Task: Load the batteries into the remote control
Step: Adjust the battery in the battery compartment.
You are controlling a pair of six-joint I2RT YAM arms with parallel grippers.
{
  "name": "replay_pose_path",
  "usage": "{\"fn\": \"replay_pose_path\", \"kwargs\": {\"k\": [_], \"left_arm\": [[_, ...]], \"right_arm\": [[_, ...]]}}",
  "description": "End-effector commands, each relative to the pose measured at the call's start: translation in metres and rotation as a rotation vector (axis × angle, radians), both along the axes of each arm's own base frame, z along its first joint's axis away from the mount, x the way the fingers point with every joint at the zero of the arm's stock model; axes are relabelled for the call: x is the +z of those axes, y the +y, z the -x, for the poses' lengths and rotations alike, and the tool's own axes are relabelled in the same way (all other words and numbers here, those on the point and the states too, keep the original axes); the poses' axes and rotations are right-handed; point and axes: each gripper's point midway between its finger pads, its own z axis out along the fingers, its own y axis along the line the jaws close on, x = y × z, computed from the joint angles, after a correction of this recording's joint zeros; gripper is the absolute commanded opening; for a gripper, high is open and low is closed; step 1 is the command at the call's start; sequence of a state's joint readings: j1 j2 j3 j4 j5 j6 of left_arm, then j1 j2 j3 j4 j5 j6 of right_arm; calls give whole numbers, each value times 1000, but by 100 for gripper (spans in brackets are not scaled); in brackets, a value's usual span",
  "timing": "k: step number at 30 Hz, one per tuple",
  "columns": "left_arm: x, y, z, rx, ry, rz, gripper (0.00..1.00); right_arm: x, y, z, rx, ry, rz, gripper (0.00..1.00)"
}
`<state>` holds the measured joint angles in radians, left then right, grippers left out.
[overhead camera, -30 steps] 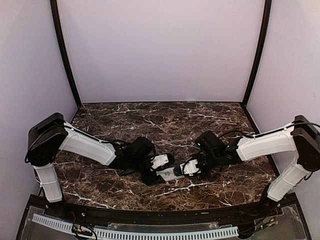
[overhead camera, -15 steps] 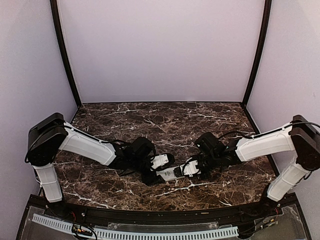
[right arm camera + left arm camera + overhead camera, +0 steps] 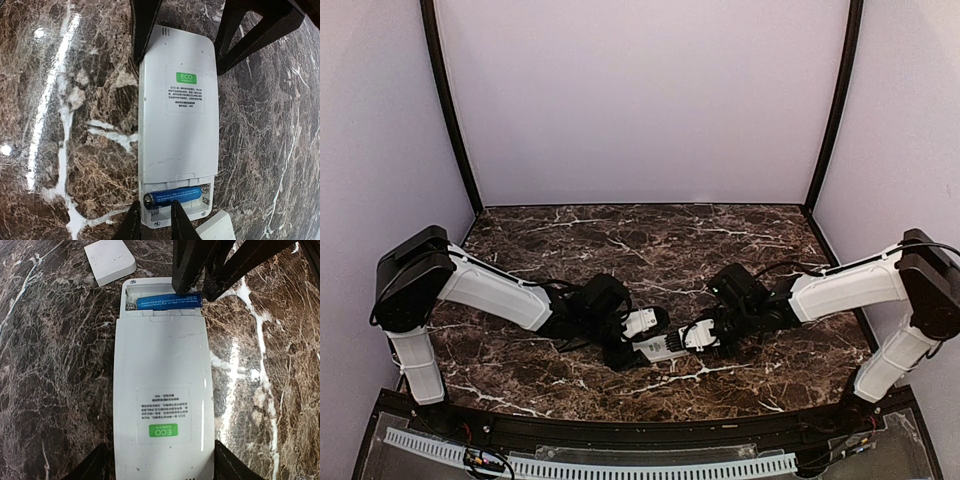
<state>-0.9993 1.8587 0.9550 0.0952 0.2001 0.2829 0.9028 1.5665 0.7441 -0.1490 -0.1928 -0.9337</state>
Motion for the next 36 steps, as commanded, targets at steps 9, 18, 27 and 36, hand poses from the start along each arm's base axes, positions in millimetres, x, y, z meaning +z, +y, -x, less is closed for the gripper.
{"fn": "replay_pose_path", "kwargs": {"k": [9,18,27,36], "left_arm": [[-19,17,8,-7,44,-86,68],[-19,17,8,-7,44,-85,68],[-19,17,9,-8,43,-85,68],[-19,17,9,-8,44,-85,68]], "right_arm": [[4,6,-5,-19,7,-21,20],[3,4,-9,-29,2,-13,19],[3,6,-12,-33,1,-10,17],[3,5,-13,-37,1,-9,17]]}}
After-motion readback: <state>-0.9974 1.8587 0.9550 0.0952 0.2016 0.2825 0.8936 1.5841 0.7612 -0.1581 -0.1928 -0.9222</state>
